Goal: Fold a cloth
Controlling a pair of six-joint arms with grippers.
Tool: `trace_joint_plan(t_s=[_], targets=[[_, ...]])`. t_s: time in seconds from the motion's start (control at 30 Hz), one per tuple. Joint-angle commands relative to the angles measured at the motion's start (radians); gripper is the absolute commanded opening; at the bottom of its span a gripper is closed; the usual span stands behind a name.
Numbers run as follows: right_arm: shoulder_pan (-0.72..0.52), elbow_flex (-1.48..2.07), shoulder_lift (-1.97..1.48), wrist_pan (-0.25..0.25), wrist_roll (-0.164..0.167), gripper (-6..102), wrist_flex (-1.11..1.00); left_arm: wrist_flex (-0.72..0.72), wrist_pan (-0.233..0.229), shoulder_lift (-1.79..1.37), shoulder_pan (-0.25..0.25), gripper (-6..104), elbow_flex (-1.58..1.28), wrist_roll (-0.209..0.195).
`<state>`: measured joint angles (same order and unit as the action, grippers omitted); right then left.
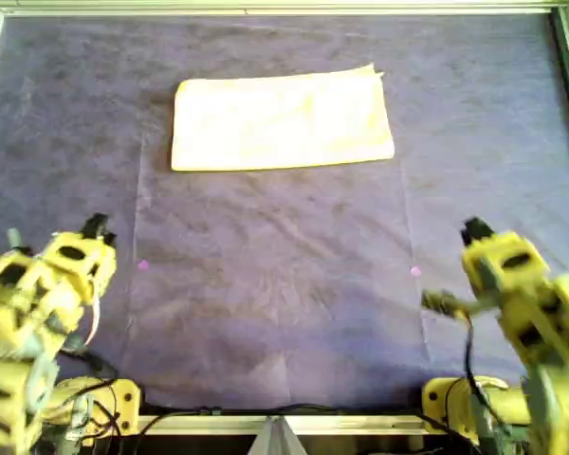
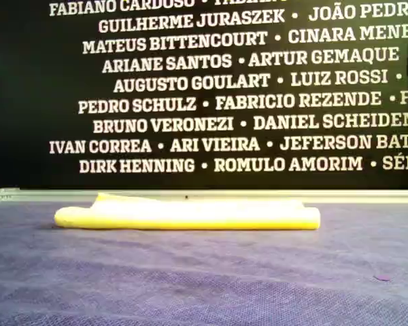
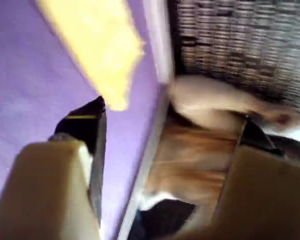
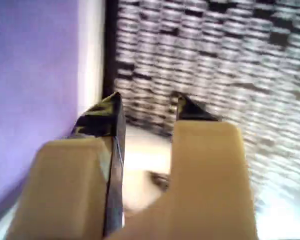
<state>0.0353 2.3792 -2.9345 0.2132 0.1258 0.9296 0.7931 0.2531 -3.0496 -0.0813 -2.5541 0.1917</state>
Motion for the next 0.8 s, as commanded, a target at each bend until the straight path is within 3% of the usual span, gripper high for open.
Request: trace_joint_plan(t_s=[0.0,0.2,0.33,0.57,0.63,0.77], targets=[[-0.005,0.206,-0.02,0.002,0.002,43,-0.322,-0.089,0.006,-0.02,0.02,93,-0.086,0.015],[-0.005,0.465,-0.02,0.002,0.0,43,-0.709,-0.235,0.006,-0.02,0.021,94,-0.261,0.006],[-0.005,0.586,-0.02,0.002,0.0,43,-0.861,-0.374,0.006,-0.02,0.021,93,-0.387,0.003],[0.003,0.66,-0.012,0.003,-0.002,43,-0.888,-0.43,0.006,-0.018,0.02,92,-0.463,0.015],[0.012,0.658,-0.018,0.011,-0.014,43,-0.888,-0.43,0.006,-0.018,0.009,93,-0.463,0.003],[0.012,0.658,-0.011,0.018,0.0,43,-0.893,-0.43,0.006,-0.012,0.009,93,-0.462,0.0]])
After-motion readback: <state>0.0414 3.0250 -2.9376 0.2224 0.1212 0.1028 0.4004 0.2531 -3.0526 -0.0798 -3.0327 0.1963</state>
